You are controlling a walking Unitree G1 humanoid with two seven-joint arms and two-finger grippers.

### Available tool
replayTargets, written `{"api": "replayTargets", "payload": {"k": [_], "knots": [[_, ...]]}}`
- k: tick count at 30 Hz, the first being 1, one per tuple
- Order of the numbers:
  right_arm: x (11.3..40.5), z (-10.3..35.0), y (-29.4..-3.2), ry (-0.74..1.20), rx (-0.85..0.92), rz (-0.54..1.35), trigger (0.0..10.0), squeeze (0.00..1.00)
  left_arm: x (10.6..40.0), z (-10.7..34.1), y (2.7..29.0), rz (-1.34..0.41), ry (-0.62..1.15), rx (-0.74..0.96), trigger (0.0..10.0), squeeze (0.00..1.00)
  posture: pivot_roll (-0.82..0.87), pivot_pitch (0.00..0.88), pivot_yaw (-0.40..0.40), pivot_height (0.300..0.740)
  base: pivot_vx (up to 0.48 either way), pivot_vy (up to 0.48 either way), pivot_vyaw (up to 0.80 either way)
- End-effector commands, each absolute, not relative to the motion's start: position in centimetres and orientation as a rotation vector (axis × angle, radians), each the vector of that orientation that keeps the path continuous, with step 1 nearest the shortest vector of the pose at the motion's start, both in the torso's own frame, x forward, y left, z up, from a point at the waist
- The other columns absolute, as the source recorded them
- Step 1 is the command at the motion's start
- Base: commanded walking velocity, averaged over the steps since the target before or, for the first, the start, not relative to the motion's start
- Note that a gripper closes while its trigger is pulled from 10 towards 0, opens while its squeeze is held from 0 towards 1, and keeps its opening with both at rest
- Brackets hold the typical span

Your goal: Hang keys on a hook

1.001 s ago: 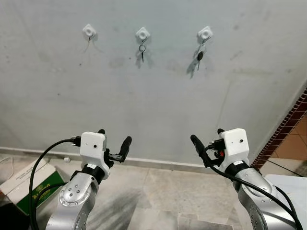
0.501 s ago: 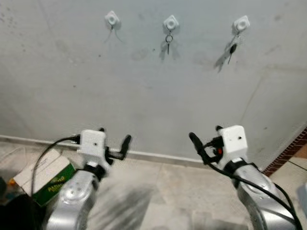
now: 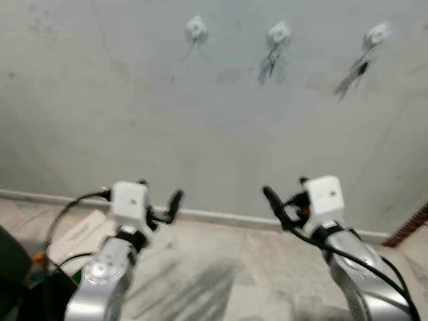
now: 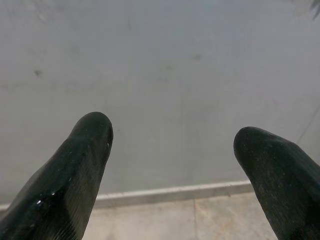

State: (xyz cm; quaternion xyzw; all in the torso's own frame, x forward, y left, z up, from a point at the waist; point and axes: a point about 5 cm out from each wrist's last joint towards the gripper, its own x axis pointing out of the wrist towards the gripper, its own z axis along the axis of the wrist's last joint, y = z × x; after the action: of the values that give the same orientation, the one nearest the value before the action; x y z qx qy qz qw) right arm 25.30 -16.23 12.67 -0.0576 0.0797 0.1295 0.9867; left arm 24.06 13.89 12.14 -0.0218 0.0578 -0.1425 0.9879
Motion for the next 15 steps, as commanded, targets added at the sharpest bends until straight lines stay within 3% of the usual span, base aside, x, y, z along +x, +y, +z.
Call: {"api": "replayTargets", "payload": {"k": [1,5,15], "knots": [[25.38,13.31,-15.64,0.13,-0.102,0.28,10.0,0.0,24.1,12.33,14.58,-0.264,0.111,-0.02,10.0,0.0,-0.01,0.025,0.025,0.74,0.0,0.0,0.0],[25.45,13.2,-15.58,0.141,-0.102,0.278,10.0,0.0,24.17,12.39,14.46,-0.264,0.109,-0.023,10.0,0.0,-0.01,0.025,0.025,0.74,0.0,0.0,-0.31],[25.53,13.23,-15.57,0.142,-0.105,0.279,10.0,0.0,24.28,12.51,14.36,-0.263,0.105,-0.035,10.0,0.0,-0.01,0.031,0.023,0.74,0.0,0.0,-0.76]]}}
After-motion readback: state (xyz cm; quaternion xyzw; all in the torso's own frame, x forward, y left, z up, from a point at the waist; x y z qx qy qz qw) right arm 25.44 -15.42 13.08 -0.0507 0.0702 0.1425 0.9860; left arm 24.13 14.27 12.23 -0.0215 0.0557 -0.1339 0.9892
